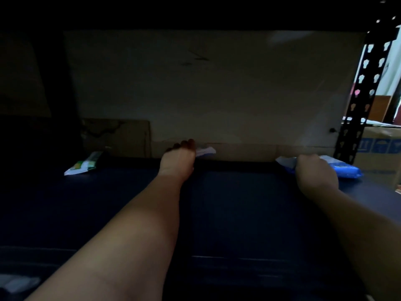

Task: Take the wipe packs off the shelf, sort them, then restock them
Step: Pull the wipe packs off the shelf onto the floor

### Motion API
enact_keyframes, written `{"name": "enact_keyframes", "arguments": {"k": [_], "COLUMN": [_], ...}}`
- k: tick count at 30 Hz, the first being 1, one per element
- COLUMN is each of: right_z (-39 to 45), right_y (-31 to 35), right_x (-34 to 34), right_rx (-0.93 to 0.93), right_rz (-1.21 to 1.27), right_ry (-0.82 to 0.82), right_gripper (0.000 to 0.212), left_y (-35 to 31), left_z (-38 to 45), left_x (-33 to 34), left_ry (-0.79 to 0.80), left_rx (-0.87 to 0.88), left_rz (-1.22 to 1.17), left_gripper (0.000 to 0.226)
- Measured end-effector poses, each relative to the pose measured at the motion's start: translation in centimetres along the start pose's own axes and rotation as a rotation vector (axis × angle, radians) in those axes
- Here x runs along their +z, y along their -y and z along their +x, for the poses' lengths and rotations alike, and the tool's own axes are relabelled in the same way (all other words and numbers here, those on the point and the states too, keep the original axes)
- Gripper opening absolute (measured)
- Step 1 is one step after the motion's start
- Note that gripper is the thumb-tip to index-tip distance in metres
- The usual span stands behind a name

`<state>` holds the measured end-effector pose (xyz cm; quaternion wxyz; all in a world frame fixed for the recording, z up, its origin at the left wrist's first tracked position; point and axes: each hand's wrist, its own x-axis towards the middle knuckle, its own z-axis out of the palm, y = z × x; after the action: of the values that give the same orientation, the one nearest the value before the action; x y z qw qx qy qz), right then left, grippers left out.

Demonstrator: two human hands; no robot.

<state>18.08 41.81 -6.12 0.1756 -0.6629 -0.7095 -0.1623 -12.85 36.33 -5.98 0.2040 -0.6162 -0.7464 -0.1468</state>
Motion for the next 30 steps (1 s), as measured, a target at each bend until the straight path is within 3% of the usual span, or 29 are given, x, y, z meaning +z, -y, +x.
{"name": "enact_keyframes", "arguments": {"k": [5,9,14,18,22,30], "right_z": [-2.1,-3.1,-4.2,-4.9,-5.2,-6.6], "right_y": [2.2,6.3,13.1,17.3,19.1,17.2], "right_x": [-1.8,-3.0,-4.5,-4.1,-2.8,-4.3], "right_rx": [-0.037,-0.103,-0.296,-0.409,-0.456,-0.471], "right_rz": [0.091,0.197,0.156,0.156,0.062,0.064], "right_ry": [-0.101,-0.167,-0.201,-0.211,-0.193,-0.195], "right_gripper": [0.014,0.015,0.013,0.011,0.010,0.012], "left_y": [6.0,11.8,17.4,20.0,20.4,18.4], "left_z": [-2.8,-4.8,-5.8,-6.0,-5.9,-8.7], "left_x": [-2.3,-3.1,-3.0,-2.2,-1.9,-3.5], "left_ry": [0.006,0.035,0.107,0.170,0.142,-0.014], "left_rx": [-0.134,-0.294,-0.542,-0.696,-0.682,-0.519], "left_rz": [0.121,0.303,0.206,-0.011,-0.059,0.004], "left_gripper": [0.049,0.034,0.043,0.067,0.055,0.064]}}
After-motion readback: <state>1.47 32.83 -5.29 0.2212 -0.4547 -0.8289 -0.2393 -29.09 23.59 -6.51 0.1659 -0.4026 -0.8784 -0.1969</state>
